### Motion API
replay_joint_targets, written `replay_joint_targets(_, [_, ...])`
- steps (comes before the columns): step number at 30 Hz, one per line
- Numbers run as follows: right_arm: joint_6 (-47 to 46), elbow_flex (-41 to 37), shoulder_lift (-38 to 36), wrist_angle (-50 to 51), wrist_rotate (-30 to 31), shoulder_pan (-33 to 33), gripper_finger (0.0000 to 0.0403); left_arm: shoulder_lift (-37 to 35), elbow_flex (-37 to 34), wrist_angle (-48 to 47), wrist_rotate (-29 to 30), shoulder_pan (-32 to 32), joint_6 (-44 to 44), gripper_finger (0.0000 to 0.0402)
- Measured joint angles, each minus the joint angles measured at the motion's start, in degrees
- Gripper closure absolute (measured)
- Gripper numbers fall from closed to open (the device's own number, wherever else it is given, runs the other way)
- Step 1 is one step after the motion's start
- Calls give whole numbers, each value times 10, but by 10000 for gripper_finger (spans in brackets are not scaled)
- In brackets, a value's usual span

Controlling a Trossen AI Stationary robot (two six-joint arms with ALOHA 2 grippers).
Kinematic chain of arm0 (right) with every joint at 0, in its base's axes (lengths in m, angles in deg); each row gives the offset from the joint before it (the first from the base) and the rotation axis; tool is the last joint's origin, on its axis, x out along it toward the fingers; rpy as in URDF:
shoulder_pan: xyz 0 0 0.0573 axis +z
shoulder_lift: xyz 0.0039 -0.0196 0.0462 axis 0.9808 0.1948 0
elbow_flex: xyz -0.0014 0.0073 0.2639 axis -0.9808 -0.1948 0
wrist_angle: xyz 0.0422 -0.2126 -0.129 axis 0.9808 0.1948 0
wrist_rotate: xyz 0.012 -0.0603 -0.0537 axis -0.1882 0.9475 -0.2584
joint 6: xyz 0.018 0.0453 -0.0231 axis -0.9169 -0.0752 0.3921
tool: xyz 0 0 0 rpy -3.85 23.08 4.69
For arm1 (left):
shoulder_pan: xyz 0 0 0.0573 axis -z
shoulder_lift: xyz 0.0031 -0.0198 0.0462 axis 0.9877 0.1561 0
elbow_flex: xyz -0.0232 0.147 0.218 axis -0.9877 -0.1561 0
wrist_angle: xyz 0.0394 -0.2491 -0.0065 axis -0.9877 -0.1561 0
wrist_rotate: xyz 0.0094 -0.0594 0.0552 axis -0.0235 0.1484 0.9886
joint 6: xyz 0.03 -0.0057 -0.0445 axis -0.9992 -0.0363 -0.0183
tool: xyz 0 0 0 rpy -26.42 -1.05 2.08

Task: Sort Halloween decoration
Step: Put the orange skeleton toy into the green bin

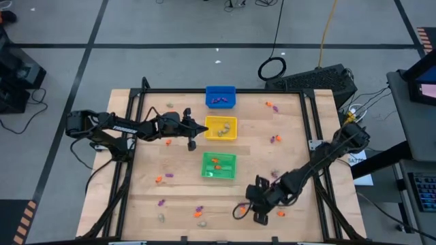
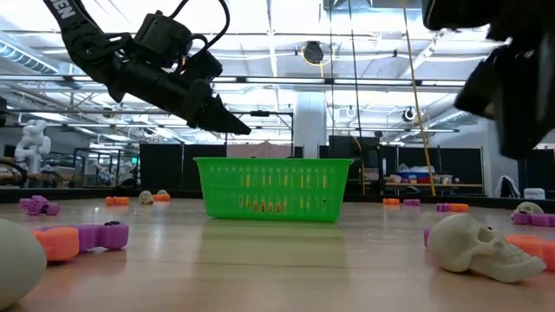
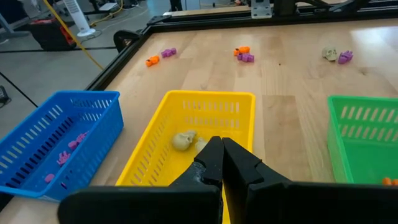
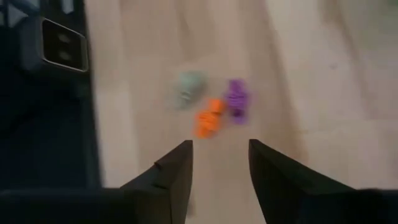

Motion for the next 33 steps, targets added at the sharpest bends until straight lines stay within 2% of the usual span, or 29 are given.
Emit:
replay_joint_targets(6, [-68,80,76,79,18,30,256,0,0,4,0,0,7,400])
replay_joint_targets(12, [-71,141,132,110,44,42,253,0,0,-4,0,4,25,400])
replay_joint_targets(24, [-86,145,167,111,64,26,268,0,0,-33,2,27,30,400])
replay_joint_targets(33, [-81,135,168,113,57,1,310,0,0,-33,37,50,45,400])
